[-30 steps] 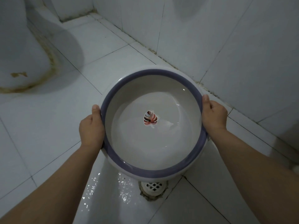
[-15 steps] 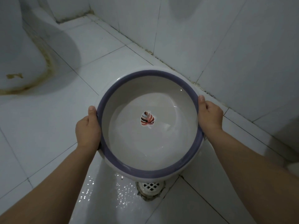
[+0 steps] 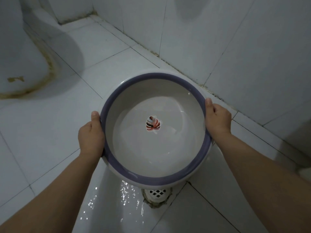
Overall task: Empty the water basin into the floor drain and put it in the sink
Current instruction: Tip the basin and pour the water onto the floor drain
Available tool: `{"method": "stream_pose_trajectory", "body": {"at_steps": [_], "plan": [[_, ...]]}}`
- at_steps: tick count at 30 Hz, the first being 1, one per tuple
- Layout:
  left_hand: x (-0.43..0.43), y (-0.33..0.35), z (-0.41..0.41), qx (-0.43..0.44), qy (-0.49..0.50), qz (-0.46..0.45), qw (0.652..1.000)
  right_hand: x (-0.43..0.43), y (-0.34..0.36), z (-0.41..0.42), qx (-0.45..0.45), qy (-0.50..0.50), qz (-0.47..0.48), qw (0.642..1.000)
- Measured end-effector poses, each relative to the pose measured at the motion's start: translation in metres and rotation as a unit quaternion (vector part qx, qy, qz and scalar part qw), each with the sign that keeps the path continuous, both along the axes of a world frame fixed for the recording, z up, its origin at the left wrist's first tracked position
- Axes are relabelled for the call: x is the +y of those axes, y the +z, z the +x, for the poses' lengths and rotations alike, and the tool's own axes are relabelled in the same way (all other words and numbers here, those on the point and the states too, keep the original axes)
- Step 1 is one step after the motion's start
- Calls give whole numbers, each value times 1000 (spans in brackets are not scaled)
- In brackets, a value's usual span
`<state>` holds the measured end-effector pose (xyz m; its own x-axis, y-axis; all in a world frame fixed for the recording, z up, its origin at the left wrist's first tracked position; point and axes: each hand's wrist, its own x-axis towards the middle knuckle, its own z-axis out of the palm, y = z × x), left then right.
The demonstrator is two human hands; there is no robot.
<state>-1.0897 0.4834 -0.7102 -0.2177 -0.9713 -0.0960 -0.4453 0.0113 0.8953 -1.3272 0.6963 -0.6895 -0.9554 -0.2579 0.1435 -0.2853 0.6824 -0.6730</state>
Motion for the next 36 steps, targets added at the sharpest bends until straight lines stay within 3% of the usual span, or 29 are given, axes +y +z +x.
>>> {"method": "stream_pose_trajectory", "body": {"at_steps": [8, 36], "plan": [[3, -9, 4, -9, 5, -40, 999, 3, -2, 2, 3, -2, -9, 1000], [5, 1, -1, 4, 1, -49, 999, 10, -2, 5, 8, -21, -7, 1000]]}}
